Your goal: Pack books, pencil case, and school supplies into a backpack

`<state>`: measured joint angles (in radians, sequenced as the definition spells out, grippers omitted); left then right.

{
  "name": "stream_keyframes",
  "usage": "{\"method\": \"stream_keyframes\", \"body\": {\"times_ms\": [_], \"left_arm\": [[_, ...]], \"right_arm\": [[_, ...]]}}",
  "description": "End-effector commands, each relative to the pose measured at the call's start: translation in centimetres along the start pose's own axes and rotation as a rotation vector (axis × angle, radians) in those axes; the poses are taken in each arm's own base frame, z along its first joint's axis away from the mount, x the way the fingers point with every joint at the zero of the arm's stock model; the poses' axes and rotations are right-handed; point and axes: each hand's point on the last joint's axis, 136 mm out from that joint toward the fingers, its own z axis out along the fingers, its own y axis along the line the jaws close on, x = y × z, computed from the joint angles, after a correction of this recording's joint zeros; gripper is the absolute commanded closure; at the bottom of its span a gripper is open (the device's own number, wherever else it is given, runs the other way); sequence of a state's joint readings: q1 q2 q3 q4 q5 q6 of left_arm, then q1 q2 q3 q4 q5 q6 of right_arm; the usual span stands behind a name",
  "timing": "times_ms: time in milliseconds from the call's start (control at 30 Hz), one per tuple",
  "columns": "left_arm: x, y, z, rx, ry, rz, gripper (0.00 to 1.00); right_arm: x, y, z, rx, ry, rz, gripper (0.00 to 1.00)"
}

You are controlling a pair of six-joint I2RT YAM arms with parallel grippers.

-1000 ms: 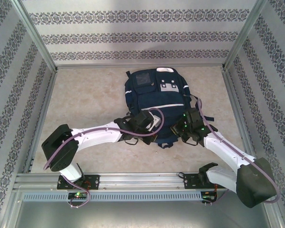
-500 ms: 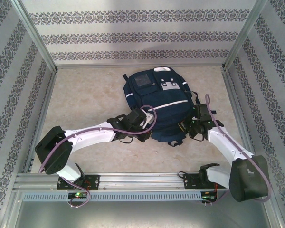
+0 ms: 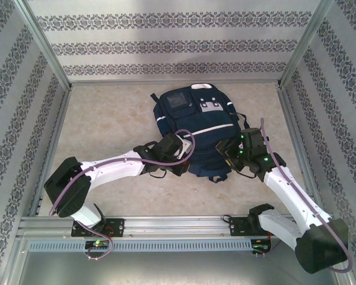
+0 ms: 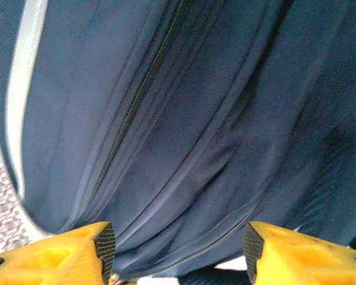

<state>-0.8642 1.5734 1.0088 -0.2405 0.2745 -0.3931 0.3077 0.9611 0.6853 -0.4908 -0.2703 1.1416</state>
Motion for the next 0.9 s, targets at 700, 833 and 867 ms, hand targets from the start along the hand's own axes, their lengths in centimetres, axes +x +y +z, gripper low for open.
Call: {"method": "stream_keyframes", "body": {"times_ms": [700,833,867], "left_arm": [[-2.0,-7.9,2.0,0.155,0.044,0.173,1.0],[-1.7,-6.6,2.1,0.097,0.04,0.163,1.0],[-1.6,-6.1,2.0,0.079,0.039,0.153,1.0]], "right_arm": [[0.7,-2.3,4.4,0.119,-0.069,0.104,0.7],[0.2,-2.9,4.5,0.137,-0.09,0.092,0.96],[0.0,-3.1,4.3,0.145,-0.101,0.089,1.0]]}}
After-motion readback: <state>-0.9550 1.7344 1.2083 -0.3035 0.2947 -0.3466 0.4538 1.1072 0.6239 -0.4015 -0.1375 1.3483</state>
